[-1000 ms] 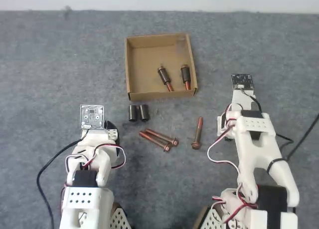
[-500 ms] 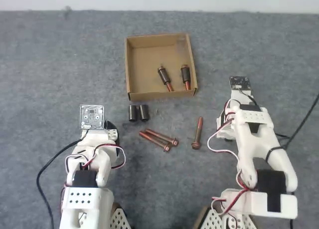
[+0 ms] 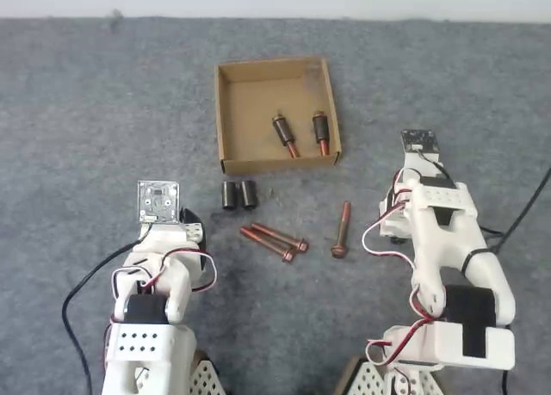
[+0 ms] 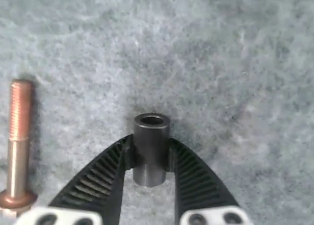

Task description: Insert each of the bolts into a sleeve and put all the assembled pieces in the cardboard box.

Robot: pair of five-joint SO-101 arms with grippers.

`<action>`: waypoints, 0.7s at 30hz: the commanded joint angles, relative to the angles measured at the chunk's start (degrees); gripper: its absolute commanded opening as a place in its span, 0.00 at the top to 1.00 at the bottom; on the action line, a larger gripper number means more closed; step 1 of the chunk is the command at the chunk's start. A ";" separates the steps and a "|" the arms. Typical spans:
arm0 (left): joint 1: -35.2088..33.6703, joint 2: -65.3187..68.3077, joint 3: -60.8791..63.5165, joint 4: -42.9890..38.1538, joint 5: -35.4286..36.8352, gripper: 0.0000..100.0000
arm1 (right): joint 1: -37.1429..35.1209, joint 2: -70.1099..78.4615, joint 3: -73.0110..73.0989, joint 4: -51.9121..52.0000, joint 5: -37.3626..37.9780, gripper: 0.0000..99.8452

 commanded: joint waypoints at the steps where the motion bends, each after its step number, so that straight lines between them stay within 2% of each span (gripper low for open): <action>1: 0.09 -0.18 -0.66 0.00 -0.53 0.99 | 0.31 0.40 -2.46 1.80 2.64 1.00; 10: -0.26 -0.26 -0.75 -0.35 -0.35 0.99 | 7.34 -4.62 -2.11 1.98 2.46 0.99; 14: -2.99 -0.18 -2.86 -0.97 1.23 0.99 | 8.57 -4.88 -2.20 1.54 -0.53 0.99; 17: -2.90 0.18 -8.84 7.38 4.57 0.99 | 8.57 -4.88 -2.20 1.54 -0.62 0.99; 21: 0.09 0.35 -21.76 21.98 4.48 0.99 | 8.57 -4.88 -2.29 1.54 -0.62 0.99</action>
